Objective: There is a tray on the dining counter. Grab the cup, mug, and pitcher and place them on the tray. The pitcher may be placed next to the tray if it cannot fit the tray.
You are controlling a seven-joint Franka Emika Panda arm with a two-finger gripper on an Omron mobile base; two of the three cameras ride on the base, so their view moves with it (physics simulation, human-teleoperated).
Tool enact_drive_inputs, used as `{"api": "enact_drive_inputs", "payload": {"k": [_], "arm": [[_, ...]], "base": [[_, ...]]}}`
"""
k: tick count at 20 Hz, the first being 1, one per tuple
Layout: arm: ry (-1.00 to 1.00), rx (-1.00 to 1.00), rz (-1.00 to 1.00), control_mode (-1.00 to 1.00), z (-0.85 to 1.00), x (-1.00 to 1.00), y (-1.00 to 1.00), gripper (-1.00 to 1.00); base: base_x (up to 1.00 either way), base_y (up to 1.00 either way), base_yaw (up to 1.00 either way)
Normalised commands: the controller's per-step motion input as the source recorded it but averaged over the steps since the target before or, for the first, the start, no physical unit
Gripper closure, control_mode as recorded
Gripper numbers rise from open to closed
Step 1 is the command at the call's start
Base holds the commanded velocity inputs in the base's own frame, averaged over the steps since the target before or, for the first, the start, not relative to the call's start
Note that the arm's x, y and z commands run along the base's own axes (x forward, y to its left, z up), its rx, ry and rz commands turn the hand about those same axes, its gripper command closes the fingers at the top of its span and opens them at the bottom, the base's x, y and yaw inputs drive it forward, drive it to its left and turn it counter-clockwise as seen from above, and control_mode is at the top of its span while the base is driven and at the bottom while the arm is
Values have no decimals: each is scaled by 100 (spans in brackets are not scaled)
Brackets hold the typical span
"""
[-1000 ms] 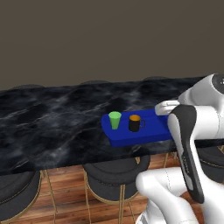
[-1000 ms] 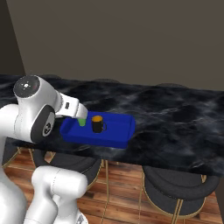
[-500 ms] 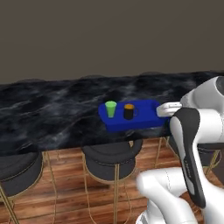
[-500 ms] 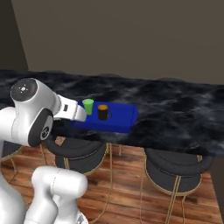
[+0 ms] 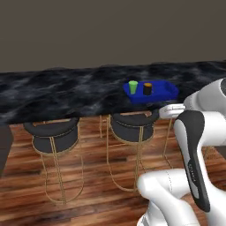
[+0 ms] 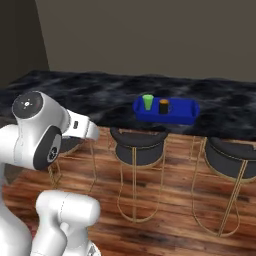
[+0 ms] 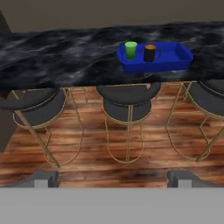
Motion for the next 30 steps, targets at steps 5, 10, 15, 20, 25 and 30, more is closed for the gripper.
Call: {"api": "enact_drive_inputs", "payload": {"k": [5, 10, 15, 20, 25, 30], "arm": [[0, 0, 0, 100, 0, 0, 0, -100], [0, 0, 0, 100, 0, 0, 0, -100], [0, 0, 0, 100, 0, 0, 0, -100], [0, 0, 0, 100, 0, 0, 0, -100], [0, 0, 0, 100, 0, 0, 0, -100], [0, 0, 0, 100, 0, 0, 0, -100]], "base": [[-73, 100, -3], [-41, 100, -5], [-16, 100, -5], [-9, 100, -5], [-14, 100, -3], [-16, 100, -2]]}}
